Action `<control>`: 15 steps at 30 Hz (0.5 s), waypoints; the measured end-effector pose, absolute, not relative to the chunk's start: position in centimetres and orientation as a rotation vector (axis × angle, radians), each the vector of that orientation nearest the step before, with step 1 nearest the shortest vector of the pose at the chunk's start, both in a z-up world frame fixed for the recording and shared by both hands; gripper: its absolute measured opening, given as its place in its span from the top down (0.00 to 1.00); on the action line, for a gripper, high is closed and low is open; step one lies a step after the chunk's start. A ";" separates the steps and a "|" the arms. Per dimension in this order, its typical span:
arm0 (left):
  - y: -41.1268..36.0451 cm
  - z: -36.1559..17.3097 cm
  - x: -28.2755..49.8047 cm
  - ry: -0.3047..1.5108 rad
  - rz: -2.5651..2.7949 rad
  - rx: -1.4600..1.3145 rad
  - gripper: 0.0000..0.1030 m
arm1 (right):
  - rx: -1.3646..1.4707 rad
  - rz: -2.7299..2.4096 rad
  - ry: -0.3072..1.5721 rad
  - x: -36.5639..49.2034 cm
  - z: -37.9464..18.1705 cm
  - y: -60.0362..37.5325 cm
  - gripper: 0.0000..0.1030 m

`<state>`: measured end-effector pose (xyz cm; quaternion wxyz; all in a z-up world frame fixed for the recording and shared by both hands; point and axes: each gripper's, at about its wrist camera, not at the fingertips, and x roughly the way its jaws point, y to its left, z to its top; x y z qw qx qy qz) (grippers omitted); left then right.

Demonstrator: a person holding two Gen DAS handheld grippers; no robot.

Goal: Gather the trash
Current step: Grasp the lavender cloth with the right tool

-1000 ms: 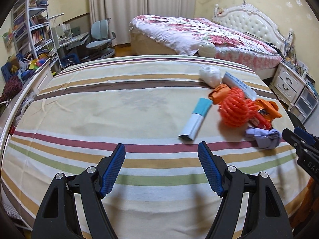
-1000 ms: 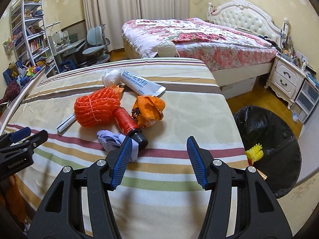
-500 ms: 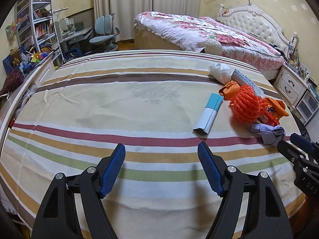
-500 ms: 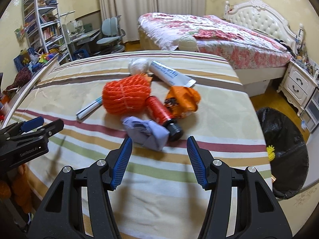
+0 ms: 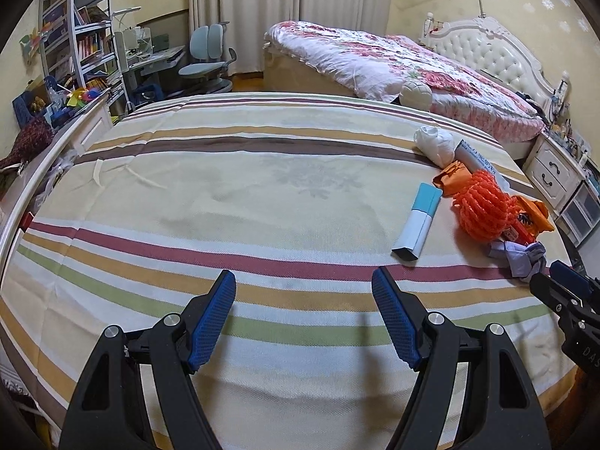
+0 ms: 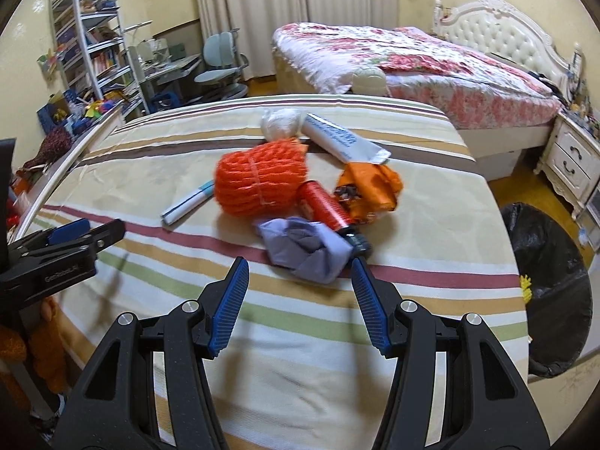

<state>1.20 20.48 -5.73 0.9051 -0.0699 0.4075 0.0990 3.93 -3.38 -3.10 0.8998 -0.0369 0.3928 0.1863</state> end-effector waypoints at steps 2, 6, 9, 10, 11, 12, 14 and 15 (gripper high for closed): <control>20.6 -5.9 1.4 0.847 0.202 -0.146 0.29 | -0.083 0.380 0.814 4.4 -3.2 -3.3 0.46; 20.7 -6.1 1.5 0.857 0.194 -0.153 0.29 | -0.101 0.403 0.826 4.8 -3.5 -2.6 0.46; 20.9 -6.0 1.4 0.858 0.190 -0.157 0.29 | -0.127 0.445 0.832 4.1 -3.8 -1.5 0.46; 20.9 -6.0 1.4 0.859 0.191 -0.157 0.29 | -0.136 0.458 0.832 3.8 -3.8 -1.1 0.46; 20.9 -6.0 1.4 0.858 0.192 -0.157 0.29 | -0.147 0.469 0.831 3.5 -3.8 -0.8 0.46; 21.0 -6.0 1.4 0.859 0.194 -0.159 0.29 | -0.154 0.477 0.829 3.4 -3.8 -0.6 0.46; 21.3 -5.9 1.3 0.859 0.197 -0.164 0.29 | -0.158 0.480 0.823 3.2 -3.8 -0.4 0.46; 21.3 -5.9 1.3 0.858 0.199 -0.166 0.29 | -0.155 0.474 0.821 3.2 -3.7 -0.4 0.46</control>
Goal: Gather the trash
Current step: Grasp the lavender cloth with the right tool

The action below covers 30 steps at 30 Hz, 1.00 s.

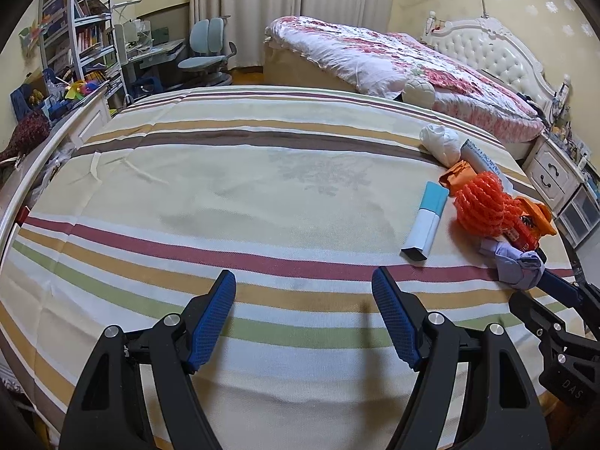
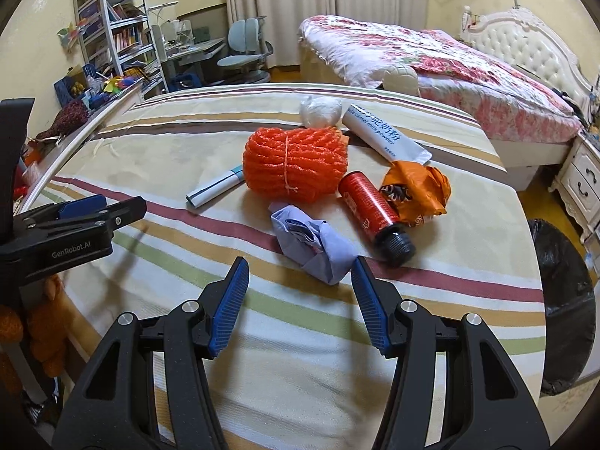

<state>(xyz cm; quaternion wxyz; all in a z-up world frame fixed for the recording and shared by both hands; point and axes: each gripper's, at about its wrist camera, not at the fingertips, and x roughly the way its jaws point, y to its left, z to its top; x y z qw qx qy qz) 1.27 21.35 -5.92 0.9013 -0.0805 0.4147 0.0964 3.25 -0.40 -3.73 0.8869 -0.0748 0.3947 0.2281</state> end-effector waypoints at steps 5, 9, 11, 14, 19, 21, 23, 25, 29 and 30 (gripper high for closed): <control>21.5 -5.9 1.2 0.856 0.203 -0.167 0.28 | -0.159 0.447 0.819 4.3 -3.7 -0.3 0.46; 21.3 -5.9 1.2 0.854 0.202 -0.155 0.28 | -0.176 0.470 0.831 4.7 -4.1 0.4 0.46; 21.3 -6.0 1.3 0.854 0.202 -0.153 0.28 | -0.191 0.470 0.842 5.0 -4.4 0.8 0.50; 21.3 -6.0 1.3 0.857 0.202 -0.154 0.28 | -0.200 0.468 0.854 5.1 -4.7 1.1 0.67; 21.1 -5.9 1.4 0.858 0.201 -0.146 0.28 | -0.206 0.471 0.850 4.2 -4.7 0.8 0.80; 21.0 -5.9 1.4 0.856 0.202 -0.138 0.28 | -0.199 0.469 0.850 3.8 -4.7 0.4 0.80; 20.8 -5.9 1.4 0.854 0.203 -0.127 0.28 | -0.192 0.467 0.849 3.3 -4.7 -0.1 0.80; 20.4 -5.8 1.4 0.851 0.202 -0.117 0.28 | -0.189 0.460 0.845 2.6 -4.8 -0.7 0.80; 19.6 -5.8 1.4 0.852 0.183 -0.106 0.28 | -0.175 0.435 0.841 1.5 -4.7 -2.0 0.80; 19.3 -5.8 1.4 0.852 0.178 -0.100 0.28 | -0.171 0.422 0.839 1.3 -4.7 -2.5 0.80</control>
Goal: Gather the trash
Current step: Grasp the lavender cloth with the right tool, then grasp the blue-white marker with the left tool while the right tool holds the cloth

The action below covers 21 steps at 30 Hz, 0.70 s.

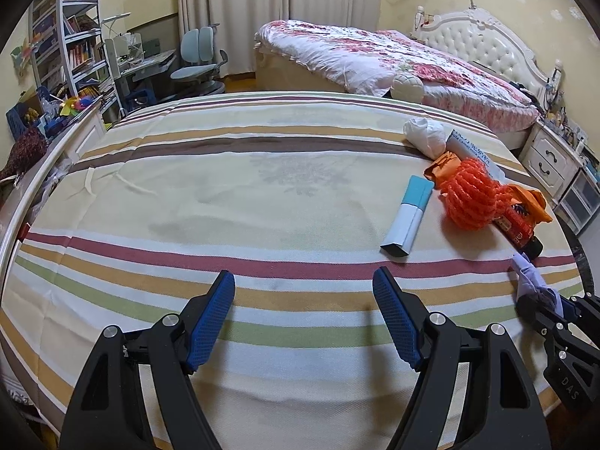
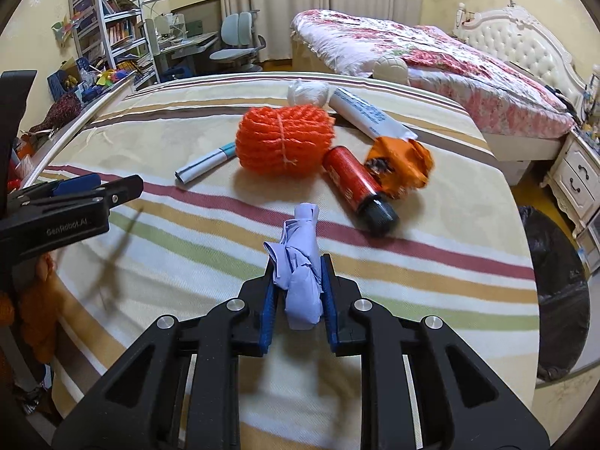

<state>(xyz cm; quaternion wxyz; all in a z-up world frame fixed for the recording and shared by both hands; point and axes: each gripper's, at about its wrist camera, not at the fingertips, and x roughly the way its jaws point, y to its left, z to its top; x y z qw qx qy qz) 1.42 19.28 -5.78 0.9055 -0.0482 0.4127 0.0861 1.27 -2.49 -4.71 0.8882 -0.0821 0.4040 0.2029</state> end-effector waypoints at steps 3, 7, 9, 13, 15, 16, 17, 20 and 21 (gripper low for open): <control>18.5 -5.8 1.6 0.854 0.161 -0.086 0.28 | -0.149 0.380 0.841 1.0 -4.7 -4.3 0.80; 17.5 -5.8 2.0 0.857 0.135 -0.082 0.28 | -0.114 0.324 0.842 1.4 -4.8 -6.5 0.80; 16.9 -5.9 2.3 0.860 0.124 -0.072 0.28 | -0.100 0.300 0.843 1.9 -4.8 -7.4 0.80; 16.1 -6.0 3.0 0.867 0.106 -0.069 0.28 | -0.085 0.272 0.850 3.3 -4.7 -8.2 0.80; 15.8 -6.0 3.7 0.873 0.094 -0.076 0.28 | -0.083 0.265 0.853 4.1 -4.8 -8.4 0.80; 15.6 -6.0 3.9 0.875 0.090 -0.078 0.28 | -0.078 0.265 0.854 4.6 -4.8 -8.5 0.80; 15.5 -6.0 4.3 0.875 0.086 -0.076 0.28 | -0.073 0.267 0.855 4.9 -4.9 -8.7 0.80; 15.2 -6.1 5.6 0.884 0.079 -0.064 0.28 | -0.064 0.265 0.859 6.2 -4.9 -8.9 0.80; 15.1 -6.2 5.9 0.887 0.078 -0.062 0.28 | -0.057 0.267 0.860 6.6 -4.9 -9.0 0.80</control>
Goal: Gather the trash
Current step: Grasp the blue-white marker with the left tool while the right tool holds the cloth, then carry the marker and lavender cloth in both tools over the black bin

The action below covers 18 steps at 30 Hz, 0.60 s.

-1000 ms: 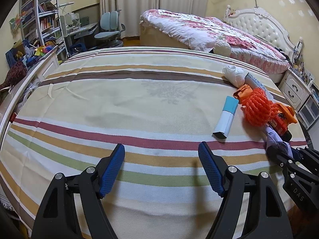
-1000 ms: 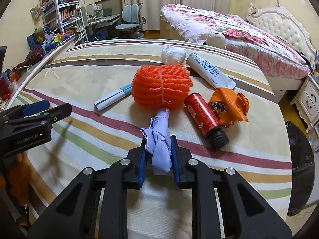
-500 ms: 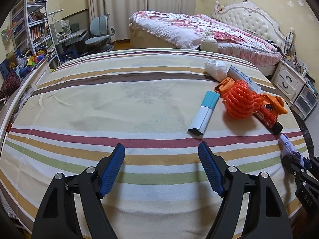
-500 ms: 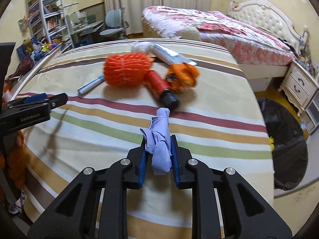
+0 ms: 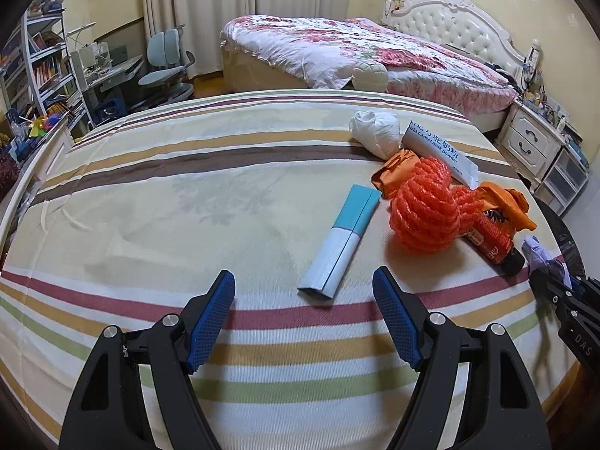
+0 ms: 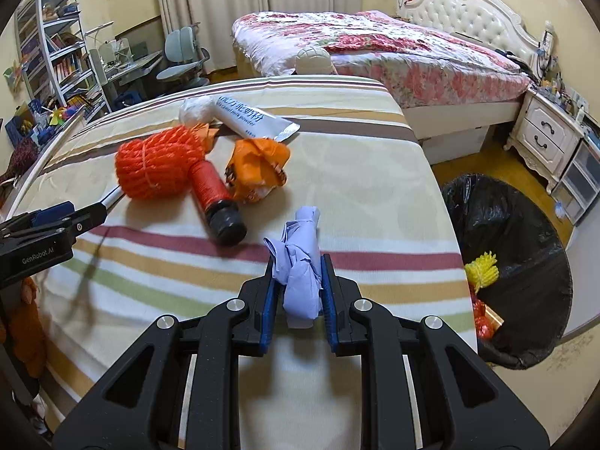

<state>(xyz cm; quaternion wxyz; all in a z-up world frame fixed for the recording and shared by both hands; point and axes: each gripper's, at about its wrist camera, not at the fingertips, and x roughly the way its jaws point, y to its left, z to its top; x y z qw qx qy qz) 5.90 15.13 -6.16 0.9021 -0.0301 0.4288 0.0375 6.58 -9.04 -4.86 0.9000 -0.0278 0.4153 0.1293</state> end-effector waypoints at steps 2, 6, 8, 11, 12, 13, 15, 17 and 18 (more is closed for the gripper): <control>15.1 -6.2 6.8 0.893 0.075 -0.055 0.29 | -0.051 0.267 0.863 7.1 -4.9 -9.1 0.80; 14.9 -6.5 8.0 0.910 0.054 -0.038 0.40 | -0.043 0.268 0.868 8.1 -4.9 -9.2 0.80; 14.7 -6.7 8.3 0.919 0.042 -0.029 0.45 | -0.039 0.270 0.868 8.4 -4.9 -9.2 0.80; 14.3 -6.7 8.0 0.908 0.025 -0.004 0.57 | -0.035 0.270 0.868 8.4 -4.9 -9.2 0.80; 14.2 -6.7 7.9 0.904 0.021 0.001 0.62 | -0.036 0.270 0.869 8.4 -4.9 -9.2 0.80; 14.1 -6.7 7.8 0.900 0.021 0.008 0.67 | -0.035 0.270 0.868 8.4 -4.9 -9.2 0.80; 14.1 -6.7 7.6 0.893 0.025 0.020 0.79 | -0.035 0.270 0.869 8.4 -4.8 -9.2 0.80; 14.1 -6.7 7.4 0.888 0.021 0.013 0.83 | -0.035 0.267 0.867 8.4 -4.8 -9.2 0.80; 14.3 -6.6 7.2 0.885 0.018 0.003 0.84 | -0.033 0.263 0.864 8.4 -4.8 -9.2 0.80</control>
